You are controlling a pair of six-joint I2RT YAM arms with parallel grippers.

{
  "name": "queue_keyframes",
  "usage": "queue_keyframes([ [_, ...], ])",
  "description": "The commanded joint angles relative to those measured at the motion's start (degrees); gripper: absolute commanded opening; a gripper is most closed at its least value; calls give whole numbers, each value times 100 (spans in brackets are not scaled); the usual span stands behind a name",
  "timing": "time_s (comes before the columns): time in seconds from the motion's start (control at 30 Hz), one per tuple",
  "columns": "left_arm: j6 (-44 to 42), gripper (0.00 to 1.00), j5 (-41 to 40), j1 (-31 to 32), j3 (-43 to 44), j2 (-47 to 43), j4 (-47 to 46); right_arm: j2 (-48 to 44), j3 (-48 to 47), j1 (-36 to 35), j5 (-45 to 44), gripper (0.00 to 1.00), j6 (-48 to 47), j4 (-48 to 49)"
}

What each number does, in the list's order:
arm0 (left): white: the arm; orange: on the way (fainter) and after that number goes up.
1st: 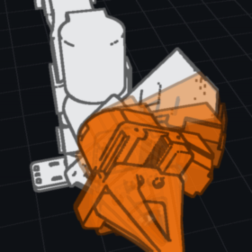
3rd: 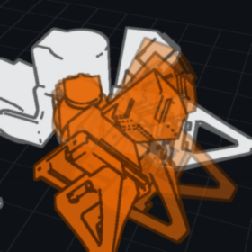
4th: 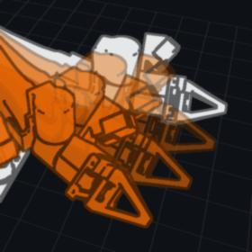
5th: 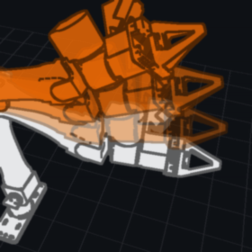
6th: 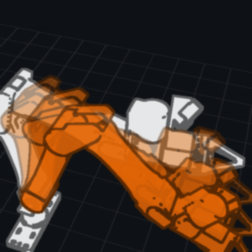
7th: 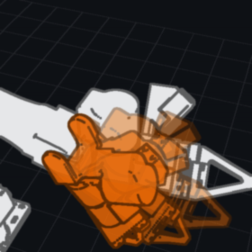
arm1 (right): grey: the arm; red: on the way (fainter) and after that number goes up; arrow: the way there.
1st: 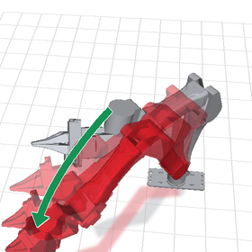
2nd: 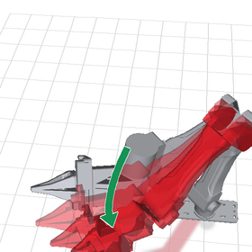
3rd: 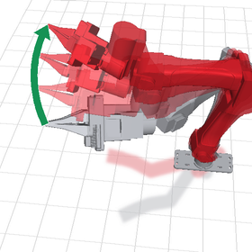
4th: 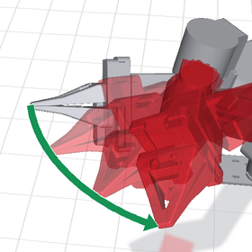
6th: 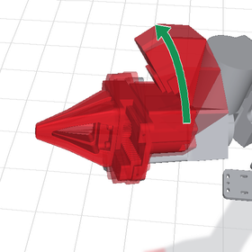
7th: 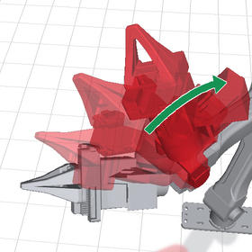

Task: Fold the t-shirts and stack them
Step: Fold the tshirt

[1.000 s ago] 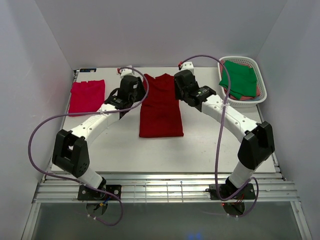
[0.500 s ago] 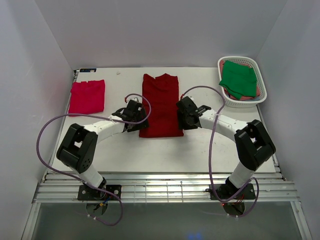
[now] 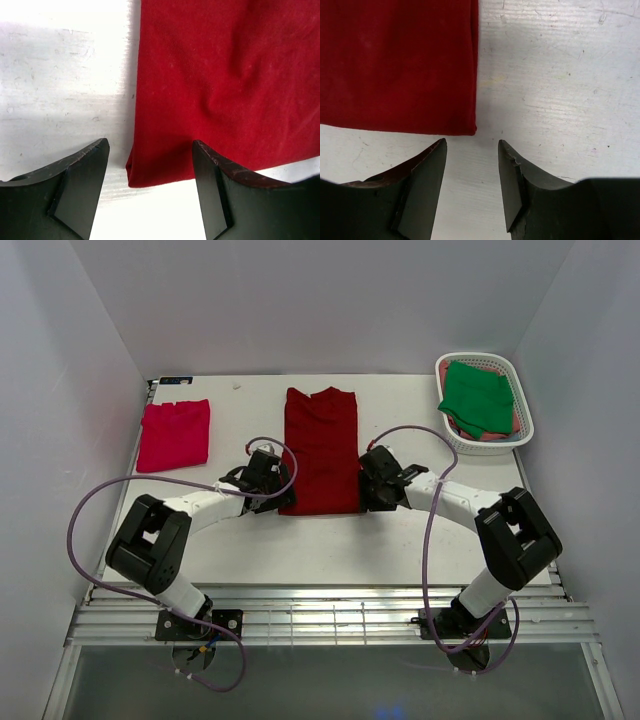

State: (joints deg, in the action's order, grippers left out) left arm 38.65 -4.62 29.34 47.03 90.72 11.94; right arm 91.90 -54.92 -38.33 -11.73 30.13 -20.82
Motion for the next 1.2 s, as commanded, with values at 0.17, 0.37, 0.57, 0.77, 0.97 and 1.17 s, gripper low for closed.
queue_keyframes([
  [0.17,125,78,128,-16,-123,-336,-245,-67,-247,-17,92,52,151,298],
  [0.37,169,78,225,-16,-237,-195,-333,372,-265,-8,109,51,125,420],
  [0.57,151,77,260,-16,-378,-134,-403,531,-283,-8,153,51,151,526],
  [0.77,169,72,365,-16,-492,-10,-456,426,-125,-8,144,47,160,473],
  [0.97,204,46,418,-16,-650,34,-465,364,165,-8,285,23,90,570],
  [1.17,90,0,453,54,-782,-80,-413,189,393,-122,224,8,46,527],
])
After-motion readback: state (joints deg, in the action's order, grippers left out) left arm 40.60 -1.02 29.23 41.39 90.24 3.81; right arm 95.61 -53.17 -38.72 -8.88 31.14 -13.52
